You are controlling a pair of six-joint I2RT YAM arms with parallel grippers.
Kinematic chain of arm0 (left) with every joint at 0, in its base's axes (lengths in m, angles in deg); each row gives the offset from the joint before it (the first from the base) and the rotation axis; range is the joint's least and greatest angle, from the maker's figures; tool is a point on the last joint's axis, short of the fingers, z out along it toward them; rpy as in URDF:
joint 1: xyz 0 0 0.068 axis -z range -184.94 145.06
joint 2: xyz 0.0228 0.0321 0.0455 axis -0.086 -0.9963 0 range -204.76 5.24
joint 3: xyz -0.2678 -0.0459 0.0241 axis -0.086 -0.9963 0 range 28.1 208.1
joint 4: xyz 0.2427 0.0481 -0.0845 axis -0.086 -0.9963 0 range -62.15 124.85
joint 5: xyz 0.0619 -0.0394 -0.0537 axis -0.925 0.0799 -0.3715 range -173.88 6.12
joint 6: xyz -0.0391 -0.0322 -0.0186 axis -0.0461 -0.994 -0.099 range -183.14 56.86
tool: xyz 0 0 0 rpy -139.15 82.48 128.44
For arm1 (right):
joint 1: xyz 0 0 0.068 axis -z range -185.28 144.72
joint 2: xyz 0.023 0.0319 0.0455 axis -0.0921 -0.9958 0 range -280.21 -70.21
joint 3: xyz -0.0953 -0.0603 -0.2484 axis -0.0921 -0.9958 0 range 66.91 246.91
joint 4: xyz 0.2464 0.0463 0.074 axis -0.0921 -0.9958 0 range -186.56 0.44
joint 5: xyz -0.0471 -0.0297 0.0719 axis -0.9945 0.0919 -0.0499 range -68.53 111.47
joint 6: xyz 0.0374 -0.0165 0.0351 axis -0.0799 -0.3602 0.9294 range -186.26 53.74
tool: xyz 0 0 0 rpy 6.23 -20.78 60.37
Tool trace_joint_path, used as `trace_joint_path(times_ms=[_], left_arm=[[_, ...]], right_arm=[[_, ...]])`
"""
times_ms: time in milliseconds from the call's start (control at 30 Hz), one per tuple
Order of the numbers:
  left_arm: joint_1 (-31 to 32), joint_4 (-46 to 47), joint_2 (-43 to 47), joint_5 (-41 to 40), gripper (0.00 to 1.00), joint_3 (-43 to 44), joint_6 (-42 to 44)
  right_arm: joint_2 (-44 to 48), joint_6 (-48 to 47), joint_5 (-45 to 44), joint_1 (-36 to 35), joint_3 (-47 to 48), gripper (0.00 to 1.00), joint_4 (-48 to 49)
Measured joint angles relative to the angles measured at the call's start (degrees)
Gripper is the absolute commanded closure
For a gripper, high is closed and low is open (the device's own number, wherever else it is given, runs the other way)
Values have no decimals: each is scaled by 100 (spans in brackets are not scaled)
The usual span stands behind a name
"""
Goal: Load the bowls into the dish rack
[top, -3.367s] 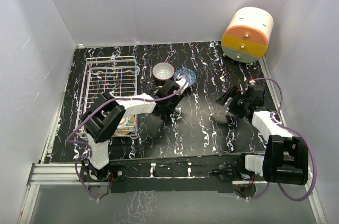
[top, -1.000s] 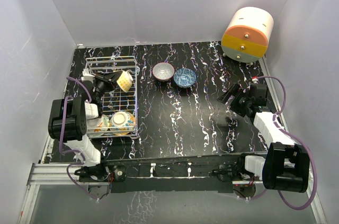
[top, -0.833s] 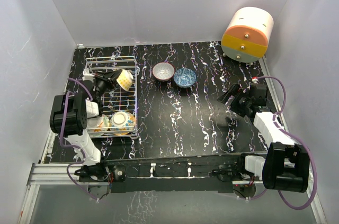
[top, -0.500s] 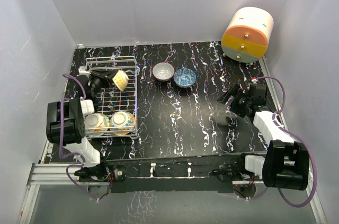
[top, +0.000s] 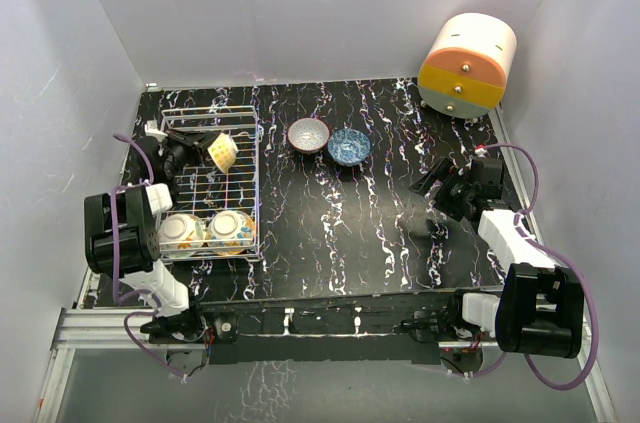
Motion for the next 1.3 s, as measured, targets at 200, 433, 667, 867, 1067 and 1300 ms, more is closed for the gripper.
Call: trace_joint_path(times_ms=[200,433,667,867,1067,1300], left_arm=[[-4,164,-184,96,74,55,-129],[-46,-402,-195,101,68,205,247],[-262,-820,-140,-22,65,332,678],[-389,-1209,-13,-92,69,323,793],[-407,-1346,254,-179,100,136,918],[-407,-1276,470,-229,100,-79,1001]], right_arm=[[0,0,0,0,0,6,13],[-2,2,4,0,-2,6,28],[-7,2,2,0,-2,6,33],[-44,17,7,0,-4,6,59],[-44,20,11,0,-4,6,72],[-44,20,17,0,-9,6,74]])
